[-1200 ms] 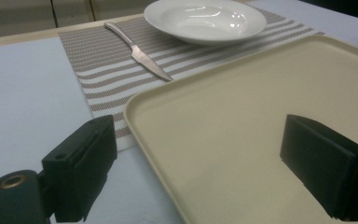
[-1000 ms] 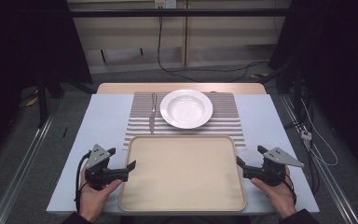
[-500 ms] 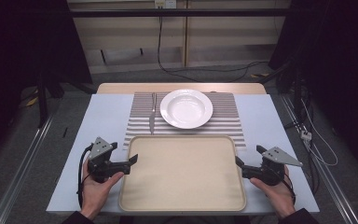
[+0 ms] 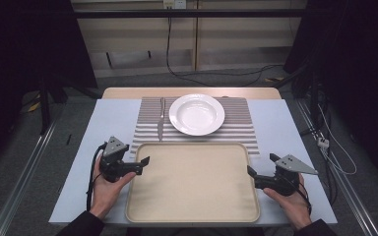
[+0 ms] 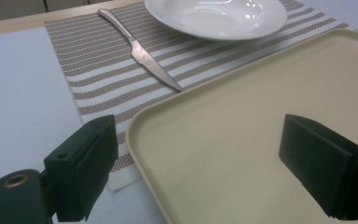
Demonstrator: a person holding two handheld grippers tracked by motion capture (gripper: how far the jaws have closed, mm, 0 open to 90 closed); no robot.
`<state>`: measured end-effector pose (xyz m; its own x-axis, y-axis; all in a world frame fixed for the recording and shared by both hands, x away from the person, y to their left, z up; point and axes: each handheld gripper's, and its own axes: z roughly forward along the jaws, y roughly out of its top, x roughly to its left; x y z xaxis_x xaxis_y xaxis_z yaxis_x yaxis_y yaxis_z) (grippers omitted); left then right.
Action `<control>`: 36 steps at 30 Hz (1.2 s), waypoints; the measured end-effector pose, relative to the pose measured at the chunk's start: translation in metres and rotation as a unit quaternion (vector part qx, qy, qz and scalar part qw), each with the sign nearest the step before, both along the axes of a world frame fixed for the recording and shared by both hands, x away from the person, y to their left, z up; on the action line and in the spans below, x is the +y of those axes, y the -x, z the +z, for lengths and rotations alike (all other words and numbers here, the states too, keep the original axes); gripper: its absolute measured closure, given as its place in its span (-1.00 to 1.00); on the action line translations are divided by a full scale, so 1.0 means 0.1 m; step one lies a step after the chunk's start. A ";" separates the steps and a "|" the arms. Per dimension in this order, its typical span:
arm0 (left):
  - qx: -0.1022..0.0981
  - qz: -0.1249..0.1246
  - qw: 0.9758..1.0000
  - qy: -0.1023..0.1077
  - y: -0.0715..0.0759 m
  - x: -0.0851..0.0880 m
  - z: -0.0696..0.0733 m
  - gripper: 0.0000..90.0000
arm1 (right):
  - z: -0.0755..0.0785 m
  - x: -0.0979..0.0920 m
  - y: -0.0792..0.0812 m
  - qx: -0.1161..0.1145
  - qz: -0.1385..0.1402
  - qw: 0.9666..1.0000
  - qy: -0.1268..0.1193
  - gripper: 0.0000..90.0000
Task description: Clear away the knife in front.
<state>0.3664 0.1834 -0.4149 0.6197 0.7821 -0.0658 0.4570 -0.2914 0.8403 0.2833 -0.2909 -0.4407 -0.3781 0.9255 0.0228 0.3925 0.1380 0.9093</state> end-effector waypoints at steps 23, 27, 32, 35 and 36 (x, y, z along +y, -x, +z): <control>0.006 0.015 1.000 -0.019 -0.58 -0.24 0.11 -0.67 | 0.00 0.02 -0.01 0.001 0.003 1.000 0.001 -0.83; 0.011 0.017 0.999 -0.036 -0.70 -0.29 0.08 -0.66 | 0.00 0.02 -0.01 0.002 0.003 1.000 0.002 -0.83; 0.022 0.016 0.999 -0.037 -0.83 -0.38 0.11 -0.66 | 0.00 0.03 -0.02 0.004 0.005 1.000 0.002 -0.83; 0.020 0.017 0.999 -0.031 -0.89 -0.47 0.15 -0.65 | 0.00 0.03 -0.02 0.006 0.004 1.000 0.002 -0.83; 0.018 0.015 0.999 -0.031 -0.91 -0.50 0.16 -0.65 | 0.00 0.03 -0.02 0.006 0.004 1.000 0.002 -0.83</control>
